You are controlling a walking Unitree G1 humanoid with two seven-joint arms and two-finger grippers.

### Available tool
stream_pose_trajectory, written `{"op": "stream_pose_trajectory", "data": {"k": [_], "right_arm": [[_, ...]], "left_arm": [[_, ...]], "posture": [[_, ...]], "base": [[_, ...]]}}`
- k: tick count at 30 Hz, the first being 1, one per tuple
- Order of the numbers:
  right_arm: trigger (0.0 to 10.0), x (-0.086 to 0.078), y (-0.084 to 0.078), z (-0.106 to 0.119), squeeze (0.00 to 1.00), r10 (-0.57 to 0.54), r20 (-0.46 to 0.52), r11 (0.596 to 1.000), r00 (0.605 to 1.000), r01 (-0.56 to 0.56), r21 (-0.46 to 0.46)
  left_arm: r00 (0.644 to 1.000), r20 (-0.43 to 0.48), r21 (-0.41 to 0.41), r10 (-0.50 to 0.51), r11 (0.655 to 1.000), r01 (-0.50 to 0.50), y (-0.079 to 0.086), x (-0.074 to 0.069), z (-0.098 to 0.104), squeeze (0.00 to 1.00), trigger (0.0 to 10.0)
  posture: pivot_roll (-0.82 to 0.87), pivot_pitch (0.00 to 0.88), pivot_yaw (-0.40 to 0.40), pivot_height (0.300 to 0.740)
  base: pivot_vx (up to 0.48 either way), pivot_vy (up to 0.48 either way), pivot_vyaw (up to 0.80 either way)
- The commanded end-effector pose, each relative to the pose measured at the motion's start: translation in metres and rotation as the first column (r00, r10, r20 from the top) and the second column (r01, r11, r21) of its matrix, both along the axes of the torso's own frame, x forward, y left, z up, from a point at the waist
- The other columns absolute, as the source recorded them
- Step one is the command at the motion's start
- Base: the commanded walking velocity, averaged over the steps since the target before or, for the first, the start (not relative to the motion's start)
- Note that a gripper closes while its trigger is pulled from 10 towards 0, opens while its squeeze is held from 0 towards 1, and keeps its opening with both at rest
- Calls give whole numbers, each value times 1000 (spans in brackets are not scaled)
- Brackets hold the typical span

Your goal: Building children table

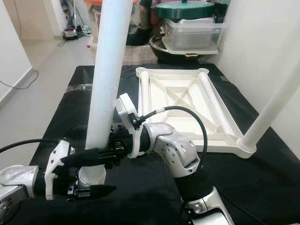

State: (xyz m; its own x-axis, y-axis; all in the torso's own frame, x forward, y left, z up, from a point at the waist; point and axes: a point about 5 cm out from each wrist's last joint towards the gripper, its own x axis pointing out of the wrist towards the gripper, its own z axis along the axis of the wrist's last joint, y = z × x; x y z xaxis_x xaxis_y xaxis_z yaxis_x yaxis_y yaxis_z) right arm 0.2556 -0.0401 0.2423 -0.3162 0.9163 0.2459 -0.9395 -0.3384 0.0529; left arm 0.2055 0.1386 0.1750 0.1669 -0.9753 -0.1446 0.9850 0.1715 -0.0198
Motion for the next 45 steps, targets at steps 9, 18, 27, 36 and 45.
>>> {"op": "stream_pose_trajectory", "data": {"k": [9,18,27,36,45], "right_arm": [[10000,-5,-1,17,0,77,7,995,997,-77,64],[0,-9,-4,10,0,132,-63,990,989,-129,51],[0,-10,-6,2,0,135,-93,991,986,-133,27],[0,12,-19,0,0,-20,-78,1000,997,21,10],[0,57,-52,-8,0,-410,65,908,910,414,-66]], "left_arm": [[994,-89,60,-56,996,61,4,-8,-14,0,10000],[994,-96,96,-44,994,54,11,-4,-18,0,10000],[997,-67,115,-31,993,39,18,1,-19,1000,10000],[990,23,62,141,988,-142,35,12,-9,1000,10000],[952,23,-9,305,952,-305,52,-15,-4,0,10000]], "posture": [[9,0,-27,740],[5,0,-24,740],[4,0,-22,740],[6,0,-23,740],[21,0,-37,740]], "base": [[0,0,0],[0,0,0],[0,0,0],[0,0,0],[0,0,0]]}}
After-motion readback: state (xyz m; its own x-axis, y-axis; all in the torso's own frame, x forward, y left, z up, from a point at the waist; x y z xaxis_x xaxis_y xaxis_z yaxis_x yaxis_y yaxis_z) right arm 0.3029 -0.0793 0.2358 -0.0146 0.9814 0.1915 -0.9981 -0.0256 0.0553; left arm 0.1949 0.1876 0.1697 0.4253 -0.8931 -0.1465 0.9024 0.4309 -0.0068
